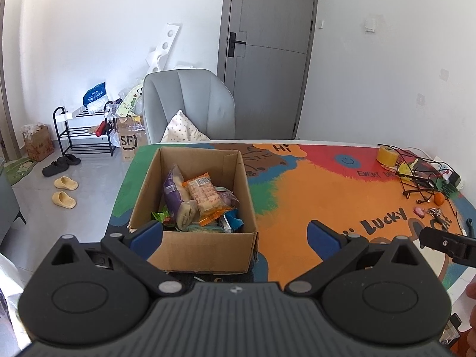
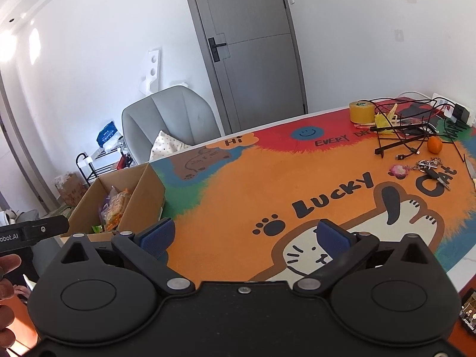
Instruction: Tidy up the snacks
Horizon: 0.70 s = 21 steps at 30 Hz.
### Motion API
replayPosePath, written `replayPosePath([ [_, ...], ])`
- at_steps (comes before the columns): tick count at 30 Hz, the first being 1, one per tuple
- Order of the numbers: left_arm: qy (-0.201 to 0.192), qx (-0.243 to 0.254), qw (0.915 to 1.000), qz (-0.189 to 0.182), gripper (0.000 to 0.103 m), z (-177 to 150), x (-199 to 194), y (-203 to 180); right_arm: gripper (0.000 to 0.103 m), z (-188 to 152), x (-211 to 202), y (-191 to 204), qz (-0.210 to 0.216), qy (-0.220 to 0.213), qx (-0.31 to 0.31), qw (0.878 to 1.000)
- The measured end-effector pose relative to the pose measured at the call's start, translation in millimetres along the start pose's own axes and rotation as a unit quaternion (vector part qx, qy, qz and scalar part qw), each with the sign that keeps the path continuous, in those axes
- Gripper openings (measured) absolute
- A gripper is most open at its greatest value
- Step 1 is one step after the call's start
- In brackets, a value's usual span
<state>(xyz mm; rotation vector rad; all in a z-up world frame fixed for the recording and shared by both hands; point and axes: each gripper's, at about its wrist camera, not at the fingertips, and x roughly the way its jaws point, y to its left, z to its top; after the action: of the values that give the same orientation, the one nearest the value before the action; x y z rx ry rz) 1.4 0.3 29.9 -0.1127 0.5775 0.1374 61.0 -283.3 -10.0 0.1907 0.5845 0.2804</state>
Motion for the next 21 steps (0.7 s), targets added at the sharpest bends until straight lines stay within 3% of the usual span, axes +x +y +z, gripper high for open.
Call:
replayPosePath([
  [8, 0.001, 0.024, 0.9997, -0.003, 0.103, -6, -6, -7, 0.103, -1, -7, 8, 0.006, 0.004, -0.013, 1.000],
  [21, -0.002, 0.019, 0.9998, 0.001, 0.103, -4, -10, -6, 0.103, -2, -8, 20, 0.007, 0.012, -0.026, 1.000],
])
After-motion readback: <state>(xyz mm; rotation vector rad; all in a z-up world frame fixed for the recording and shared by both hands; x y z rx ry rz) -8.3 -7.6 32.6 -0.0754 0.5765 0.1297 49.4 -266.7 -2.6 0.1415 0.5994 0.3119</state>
